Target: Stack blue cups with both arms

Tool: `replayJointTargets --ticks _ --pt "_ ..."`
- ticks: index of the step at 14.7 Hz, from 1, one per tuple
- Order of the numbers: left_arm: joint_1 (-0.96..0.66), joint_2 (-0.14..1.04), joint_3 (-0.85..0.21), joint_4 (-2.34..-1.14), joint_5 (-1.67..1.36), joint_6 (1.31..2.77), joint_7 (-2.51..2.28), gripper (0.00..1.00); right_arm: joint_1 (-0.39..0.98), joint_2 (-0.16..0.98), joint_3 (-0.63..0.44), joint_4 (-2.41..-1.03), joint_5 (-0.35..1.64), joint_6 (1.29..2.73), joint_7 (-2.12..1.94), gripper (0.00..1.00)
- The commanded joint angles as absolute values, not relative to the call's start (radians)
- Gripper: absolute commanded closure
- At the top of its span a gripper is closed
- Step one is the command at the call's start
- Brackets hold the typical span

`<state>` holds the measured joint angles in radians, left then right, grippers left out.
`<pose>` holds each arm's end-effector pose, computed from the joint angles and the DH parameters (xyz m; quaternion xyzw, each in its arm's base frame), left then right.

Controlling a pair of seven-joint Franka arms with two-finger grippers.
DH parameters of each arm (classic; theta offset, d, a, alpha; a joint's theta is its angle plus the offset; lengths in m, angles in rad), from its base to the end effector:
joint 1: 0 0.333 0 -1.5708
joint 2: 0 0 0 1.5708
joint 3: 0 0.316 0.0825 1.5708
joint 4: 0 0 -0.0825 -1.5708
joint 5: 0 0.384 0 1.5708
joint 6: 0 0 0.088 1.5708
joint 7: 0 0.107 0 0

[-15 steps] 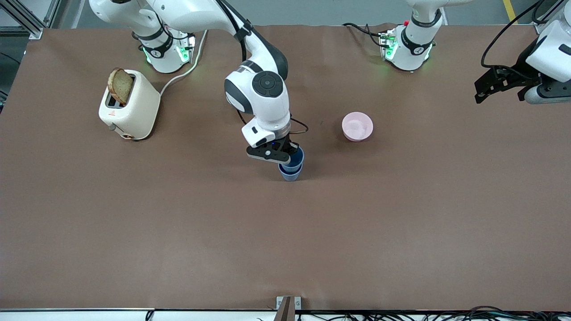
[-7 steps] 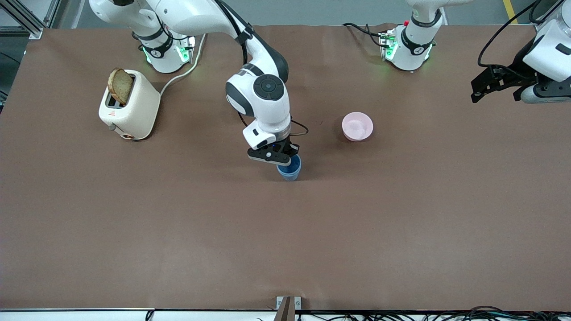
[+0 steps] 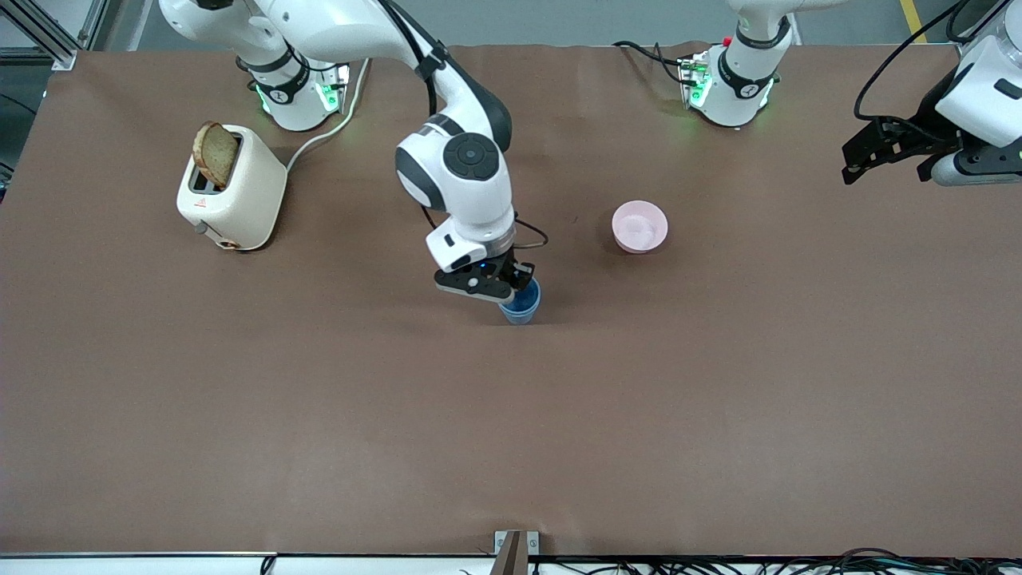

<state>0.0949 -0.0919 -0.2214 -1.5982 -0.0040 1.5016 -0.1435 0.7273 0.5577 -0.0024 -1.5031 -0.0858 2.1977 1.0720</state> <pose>0.5143 -0.0719 0.6537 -0.9999 -0.0089 0.0024 0.0085 0.5383 0.4732 0.3557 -0.9857 0.1495 -0.0715 0.0304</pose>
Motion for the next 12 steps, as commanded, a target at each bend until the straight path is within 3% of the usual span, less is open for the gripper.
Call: replayJointTargets --ticks 1,8,12 --pt "0.1 -0.097 -0.219 -1.597 -0.023 1.502 -0.126 0.0 0.628 0.392 0.002 -1.529 -0.112 2.068 1.054 0.0" --pt "0.103 -0.089 -0.216 -1.586 -0.023 1.502 -0.124 0.0 0.297 0.086 0.014 -1.531 -0.169 1.729 0.783 0.0" --pt "0.103 -0.086 -0.215 -1.583 -0.018 1.503 -0.107 0.0 0.053 -0.027 0.037 -1.526 -0.054 1.573 0.418 0.0"
